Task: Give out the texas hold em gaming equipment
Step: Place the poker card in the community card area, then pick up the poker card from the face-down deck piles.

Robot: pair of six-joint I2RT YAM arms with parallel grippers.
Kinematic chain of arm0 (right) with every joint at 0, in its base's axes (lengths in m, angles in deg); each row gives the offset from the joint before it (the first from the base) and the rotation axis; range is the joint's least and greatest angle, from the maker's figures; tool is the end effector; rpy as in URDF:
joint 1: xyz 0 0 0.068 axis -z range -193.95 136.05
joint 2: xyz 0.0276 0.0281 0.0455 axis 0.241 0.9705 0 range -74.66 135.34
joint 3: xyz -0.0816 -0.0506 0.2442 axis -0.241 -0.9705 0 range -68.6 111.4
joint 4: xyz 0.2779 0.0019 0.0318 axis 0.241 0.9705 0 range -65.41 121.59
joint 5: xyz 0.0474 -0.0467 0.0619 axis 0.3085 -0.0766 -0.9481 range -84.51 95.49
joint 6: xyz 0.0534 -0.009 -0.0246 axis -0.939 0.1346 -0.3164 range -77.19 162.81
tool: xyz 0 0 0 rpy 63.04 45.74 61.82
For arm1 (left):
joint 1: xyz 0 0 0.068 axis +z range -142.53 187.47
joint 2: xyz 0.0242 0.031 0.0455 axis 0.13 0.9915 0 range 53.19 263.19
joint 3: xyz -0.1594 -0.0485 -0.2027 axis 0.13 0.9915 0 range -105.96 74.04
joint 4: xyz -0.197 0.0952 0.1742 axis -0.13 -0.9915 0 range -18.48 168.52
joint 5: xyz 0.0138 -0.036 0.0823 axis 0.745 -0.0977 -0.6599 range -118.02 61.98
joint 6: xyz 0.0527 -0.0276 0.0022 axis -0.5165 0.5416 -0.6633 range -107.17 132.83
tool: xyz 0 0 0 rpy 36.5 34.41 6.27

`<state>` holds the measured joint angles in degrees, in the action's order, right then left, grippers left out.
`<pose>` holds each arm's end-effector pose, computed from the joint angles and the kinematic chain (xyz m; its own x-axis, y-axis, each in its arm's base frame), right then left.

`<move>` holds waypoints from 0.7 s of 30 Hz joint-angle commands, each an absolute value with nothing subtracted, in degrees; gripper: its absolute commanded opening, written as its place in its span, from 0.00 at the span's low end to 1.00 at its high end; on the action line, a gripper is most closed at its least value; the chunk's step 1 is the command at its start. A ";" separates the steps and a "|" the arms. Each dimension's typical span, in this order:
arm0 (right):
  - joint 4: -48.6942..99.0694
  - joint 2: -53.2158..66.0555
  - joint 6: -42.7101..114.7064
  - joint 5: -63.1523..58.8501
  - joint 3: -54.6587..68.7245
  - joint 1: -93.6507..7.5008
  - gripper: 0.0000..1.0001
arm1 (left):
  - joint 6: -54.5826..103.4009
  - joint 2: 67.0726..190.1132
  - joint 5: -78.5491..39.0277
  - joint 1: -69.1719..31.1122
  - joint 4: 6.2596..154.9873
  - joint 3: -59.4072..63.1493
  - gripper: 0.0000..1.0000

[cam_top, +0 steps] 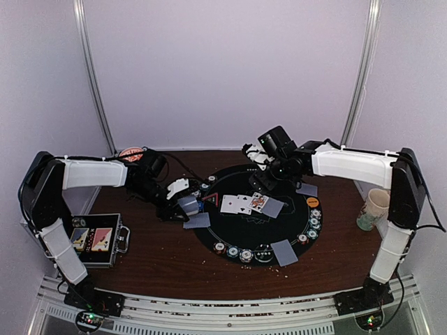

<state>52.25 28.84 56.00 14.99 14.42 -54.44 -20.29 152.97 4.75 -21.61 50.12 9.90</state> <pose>0.3285 0.2711 0.2364 -0.4244 -0.6583 -0.6218 -0.6712 0.6896 -0.2720 0.3042 -0.1963 0.1583 -0.3218 0.7046 -0.6325 0.9450 0.2802 -0.1686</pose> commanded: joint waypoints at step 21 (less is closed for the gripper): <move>5.56 36.38 9.57 -16.52 3.40 -63.38 0.89 | -20.69 151.83 6.03 -21.62 51.06 9.26 0.48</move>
